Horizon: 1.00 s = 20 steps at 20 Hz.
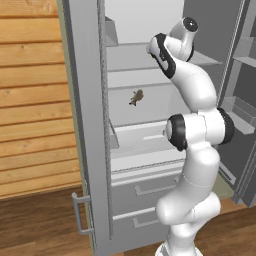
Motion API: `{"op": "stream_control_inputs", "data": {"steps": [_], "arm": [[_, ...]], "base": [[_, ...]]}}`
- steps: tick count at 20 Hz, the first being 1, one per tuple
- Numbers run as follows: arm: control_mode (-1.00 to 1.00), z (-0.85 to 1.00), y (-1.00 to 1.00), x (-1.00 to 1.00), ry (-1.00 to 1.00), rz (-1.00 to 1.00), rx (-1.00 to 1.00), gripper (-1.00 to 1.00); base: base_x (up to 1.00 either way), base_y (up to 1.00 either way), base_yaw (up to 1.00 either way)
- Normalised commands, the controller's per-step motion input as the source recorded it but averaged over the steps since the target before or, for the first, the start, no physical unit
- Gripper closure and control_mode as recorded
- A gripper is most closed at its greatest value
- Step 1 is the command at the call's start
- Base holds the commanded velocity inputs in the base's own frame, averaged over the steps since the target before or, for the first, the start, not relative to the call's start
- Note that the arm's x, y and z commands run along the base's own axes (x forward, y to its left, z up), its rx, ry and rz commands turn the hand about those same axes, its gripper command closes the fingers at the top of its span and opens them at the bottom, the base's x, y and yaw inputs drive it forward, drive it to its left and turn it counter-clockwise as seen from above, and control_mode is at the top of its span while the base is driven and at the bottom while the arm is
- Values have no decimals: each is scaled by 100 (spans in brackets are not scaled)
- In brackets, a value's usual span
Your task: Grab a lemon wedge from the fridge and one ice cube from the ice bowl, and put them in the glass of lemonade.
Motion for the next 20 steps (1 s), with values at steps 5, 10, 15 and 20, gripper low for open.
{"op": "stream_control_inputs", "data": {"steps": [5,10,15,20], "arm": [[-100,-1,0,14,1,0,0,-100],[-100,-4,0,2,3,0,0,-100],[-100,-12,0,11,3,0,0,-100],[-100,-2,0,0,2,0,0,-100]], "base": [[0,0,0],[0,0,0],[0,0,0],[0,0,0]]}}
